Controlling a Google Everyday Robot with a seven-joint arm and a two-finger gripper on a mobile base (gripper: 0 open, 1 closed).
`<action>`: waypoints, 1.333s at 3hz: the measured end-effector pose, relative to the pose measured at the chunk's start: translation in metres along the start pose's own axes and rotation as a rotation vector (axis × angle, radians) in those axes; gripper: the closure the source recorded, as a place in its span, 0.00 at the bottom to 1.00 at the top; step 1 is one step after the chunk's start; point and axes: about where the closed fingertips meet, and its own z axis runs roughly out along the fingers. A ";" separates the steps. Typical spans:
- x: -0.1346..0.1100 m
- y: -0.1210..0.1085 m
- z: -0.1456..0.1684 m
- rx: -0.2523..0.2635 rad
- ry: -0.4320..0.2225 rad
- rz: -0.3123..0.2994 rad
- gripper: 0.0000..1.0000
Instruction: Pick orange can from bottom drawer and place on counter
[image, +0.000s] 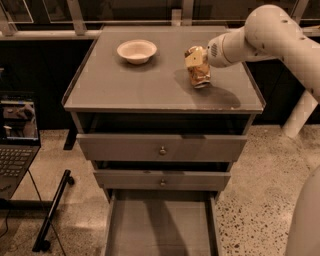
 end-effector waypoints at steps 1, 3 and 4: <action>0.000 0.000 0.000 -0.001 0.000 0.000 0.36; 0.000 0.000 0.000 -0.001 0.000 0.000 0.00; 0.000 0.000 0.000 -0.001 0.000 0.000 0.00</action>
Offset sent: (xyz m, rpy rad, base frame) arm 0.0000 0.0002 0.0001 0.0003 -0.0002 0.0005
